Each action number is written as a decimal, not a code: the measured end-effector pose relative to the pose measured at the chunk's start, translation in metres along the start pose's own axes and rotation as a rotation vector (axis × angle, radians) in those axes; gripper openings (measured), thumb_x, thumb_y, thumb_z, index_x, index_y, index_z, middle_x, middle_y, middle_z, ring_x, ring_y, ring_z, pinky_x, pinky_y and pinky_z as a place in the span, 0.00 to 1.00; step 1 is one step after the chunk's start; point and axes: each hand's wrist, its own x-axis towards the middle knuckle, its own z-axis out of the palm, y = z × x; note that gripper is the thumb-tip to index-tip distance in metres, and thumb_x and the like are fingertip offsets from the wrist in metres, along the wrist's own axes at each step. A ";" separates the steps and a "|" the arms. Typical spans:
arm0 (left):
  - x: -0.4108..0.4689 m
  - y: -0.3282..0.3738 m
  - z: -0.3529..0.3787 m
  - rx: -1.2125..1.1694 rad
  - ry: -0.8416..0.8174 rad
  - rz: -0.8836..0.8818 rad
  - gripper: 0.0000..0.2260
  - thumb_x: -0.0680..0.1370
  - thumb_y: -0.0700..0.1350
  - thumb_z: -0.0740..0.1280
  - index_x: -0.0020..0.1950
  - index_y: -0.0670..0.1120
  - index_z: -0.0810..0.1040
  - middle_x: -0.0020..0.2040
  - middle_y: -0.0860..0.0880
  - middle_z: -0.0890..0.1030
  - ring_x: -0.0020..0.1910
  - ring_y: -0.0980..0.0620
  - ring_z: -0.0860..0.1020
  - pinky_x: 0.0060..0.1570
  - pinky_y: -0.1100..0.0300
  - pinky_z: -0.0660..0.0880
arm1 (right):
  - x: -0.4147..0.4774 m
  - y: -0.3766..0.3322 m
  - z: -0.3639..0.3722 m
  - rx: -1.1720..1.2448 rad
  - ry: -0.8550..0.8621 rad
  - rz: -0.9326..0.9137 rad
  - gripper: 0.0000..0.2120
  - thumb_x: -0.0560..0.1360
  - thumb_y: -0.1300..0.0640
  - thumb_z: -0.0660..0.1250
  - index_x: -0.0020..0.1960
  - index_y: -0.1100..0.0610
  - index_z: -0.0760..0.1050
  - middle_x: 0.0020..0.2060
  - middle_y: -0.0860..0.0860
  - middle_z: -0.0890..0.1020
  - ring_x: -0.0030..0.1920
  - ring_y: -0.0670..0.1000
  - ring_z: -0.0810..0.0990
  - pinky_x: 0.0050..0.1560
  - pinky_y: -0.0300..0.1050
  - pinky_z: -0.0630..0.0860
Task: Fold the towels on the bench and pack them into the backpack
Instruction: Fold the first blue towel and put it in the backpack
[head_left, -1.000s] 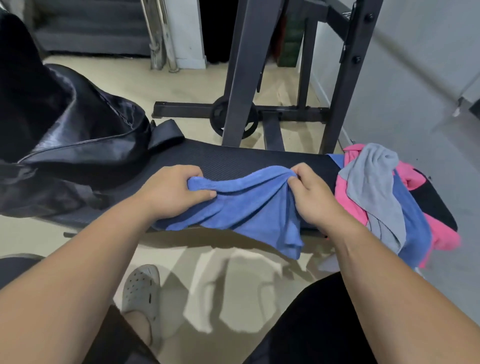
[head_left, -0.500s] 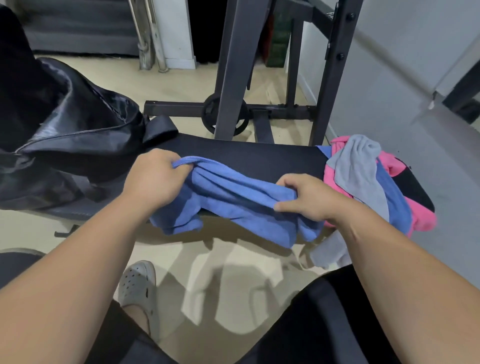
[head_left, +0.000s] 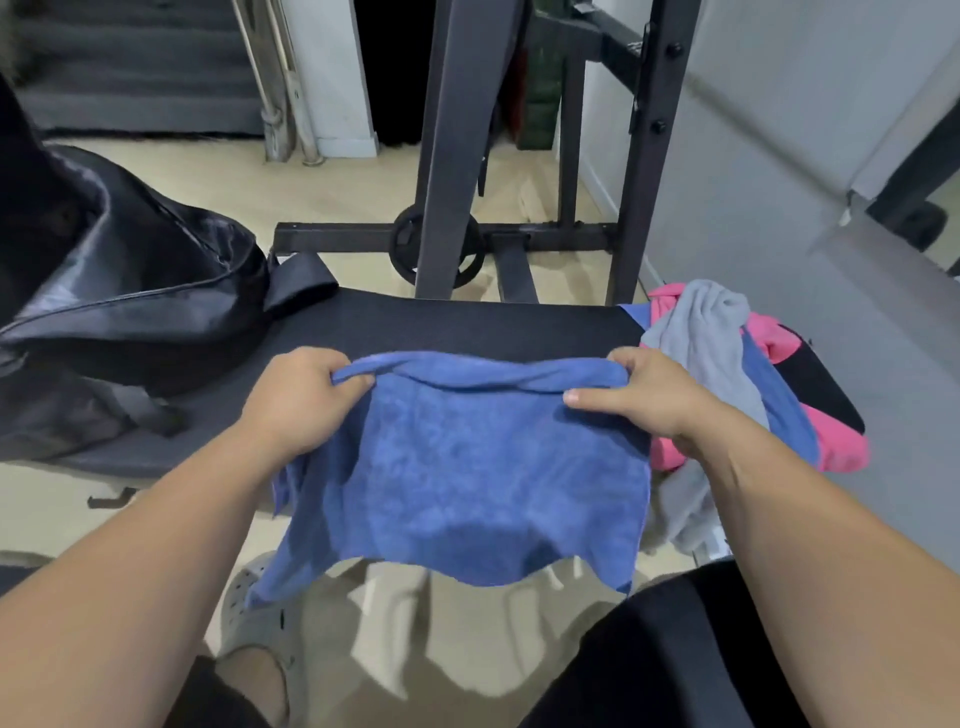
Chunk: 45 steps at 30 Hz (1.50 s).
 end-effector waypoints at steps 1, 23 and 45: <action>0.009 0.003 0.002 0.006 0.036 0.009 0.20 0.78 0.51 0.69 0.30 0.43 0.70 0.29 0.47 0.74 0.33 0.47 0.73 0.33 0.53 0.66 | 0.006 -0.002 -0.002 0.045 0.017 0.024 0.23 0.68 0.45 0.80 0.37 0.55 0.68 0.31 0.45 0.70 0.32 0.46 0.70 0.34 0.42 0.65; 0.223 0.033 0.083 0.431 -0.132 0.099 0.14 0.83 0.55 0.57 0.41 0.50 0.70 0.43 0.46 0.74 0.44 0.42 0.72 0.40 0.52 0.69 | 0.236 0.035 -0.037 -0.860 0.139 0.075 0.12 0.73 0.66 0.59 0.48 0.54 0.78 0.46 0.54 0.81 0.45 0.59 0.80 0.42 0.49 0.78; 0.073 -0.022 0.019 0.422 -0.067 -0.013 0.15 0.80 0.58 0.60 0.61 0.50 0.73 0.57 0.44 0.75 0.55 0.40 0.74 0.52 0.46 0.75 | 0.086 -0.035 0.115 -0.673 -0.159 -0.232 0.27 0.76 0.30 0.60 0.70 0.40 0.67 0.73 0.49 0.63 0.72 0.55 0.60 0.69 0.57 0.58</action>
